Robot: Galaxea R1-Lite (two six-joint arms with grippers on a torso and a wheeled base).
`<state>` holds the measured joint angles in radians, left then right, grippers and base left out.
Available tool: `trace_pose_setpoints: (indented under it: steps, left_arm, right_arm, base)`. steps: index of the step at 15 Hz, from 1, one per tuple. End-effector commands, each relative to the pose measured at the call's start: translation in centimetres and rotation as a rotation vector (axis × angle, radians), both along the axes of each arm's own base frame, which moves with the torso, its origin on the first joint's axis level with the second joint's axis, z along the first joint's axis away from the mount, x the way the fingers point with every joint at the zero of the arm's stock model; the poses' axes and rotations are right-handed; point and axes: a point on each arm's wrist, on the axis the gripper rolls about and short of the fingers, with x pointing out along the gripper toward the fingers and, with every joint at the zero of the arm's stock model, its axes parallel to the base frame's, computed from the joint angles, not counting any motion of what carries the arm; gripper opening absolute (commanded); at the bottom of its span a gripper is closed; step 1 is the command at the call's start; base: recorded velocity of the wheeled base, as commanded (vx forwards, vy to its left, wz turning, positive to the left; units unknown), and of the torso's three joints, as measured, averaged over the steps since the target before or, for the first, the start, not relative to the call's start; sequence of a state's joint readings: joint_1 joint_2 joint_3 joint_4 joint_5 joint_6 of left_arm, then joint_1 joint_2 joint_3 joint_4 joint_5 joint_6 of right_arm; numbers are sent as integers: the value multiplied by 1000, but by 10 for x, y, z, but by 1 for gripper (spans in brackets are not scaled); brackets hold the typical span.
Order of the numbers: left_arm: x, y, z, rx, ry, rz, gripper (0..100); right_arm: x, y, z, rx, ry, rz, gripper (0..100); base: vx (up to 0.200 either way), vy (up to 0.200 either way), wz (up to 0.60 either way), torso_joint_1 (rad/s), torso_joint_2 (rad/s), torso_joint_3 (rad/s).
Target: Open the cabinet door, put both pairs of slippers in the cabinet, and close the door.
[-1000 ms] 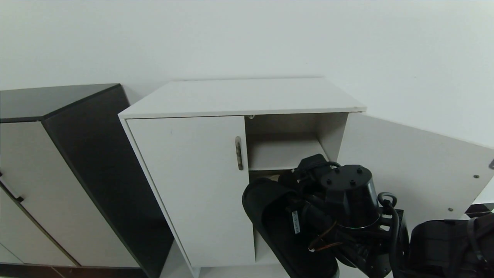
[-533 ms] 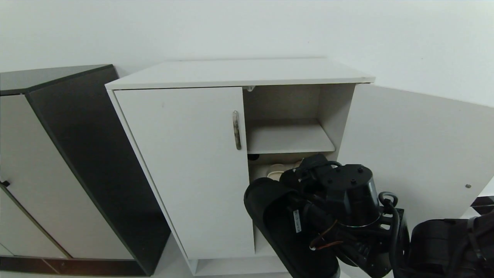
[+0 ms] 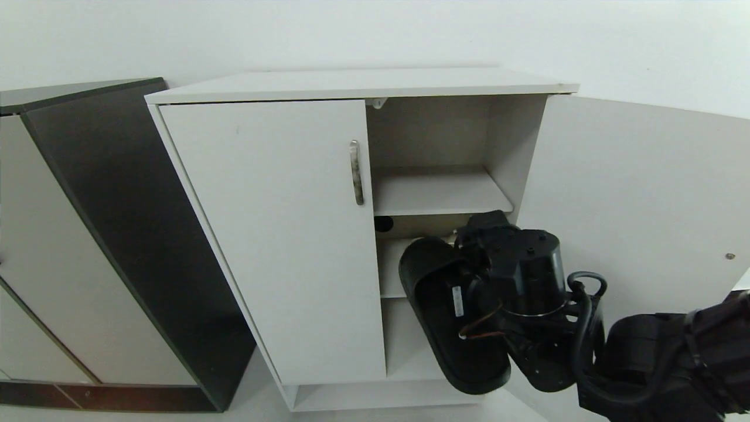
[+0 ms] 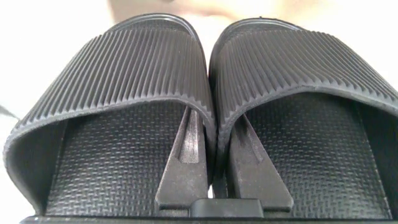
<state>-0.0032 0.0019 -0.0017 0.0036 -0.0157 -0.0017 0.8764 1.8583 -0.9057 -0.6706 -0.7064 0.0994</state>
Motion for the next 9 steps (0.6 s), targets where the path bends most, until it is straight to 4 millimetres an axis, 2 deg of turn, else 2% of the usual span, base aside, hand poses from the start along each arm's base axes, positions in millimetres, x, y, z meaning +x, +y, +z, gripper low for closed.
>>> trace_pose_setpoints:
  steps: [1,2,6,9]
  left_arm:
    - [0,0,0,0,1,-1,0]
    - [0,0,0,0,2,-1,0]
    - [0,0,0,2,1,-1,0]
    - [0,0,0,2,-1,-1,0]
  right_arm:
    - [17,20,2,35,-26,-63,0]
    - [19,22,8,44,-18,-66,0]
    - [25,27,51,111,60,-135,0]
    - [27,29,58,122,48,-136,0]
  base:
    - [0,0,0,0,0,0]
    - [0,0,0,0,0,0]
    - [0,0,0,0,0,0]
    - [0,0,0,0,0,0]
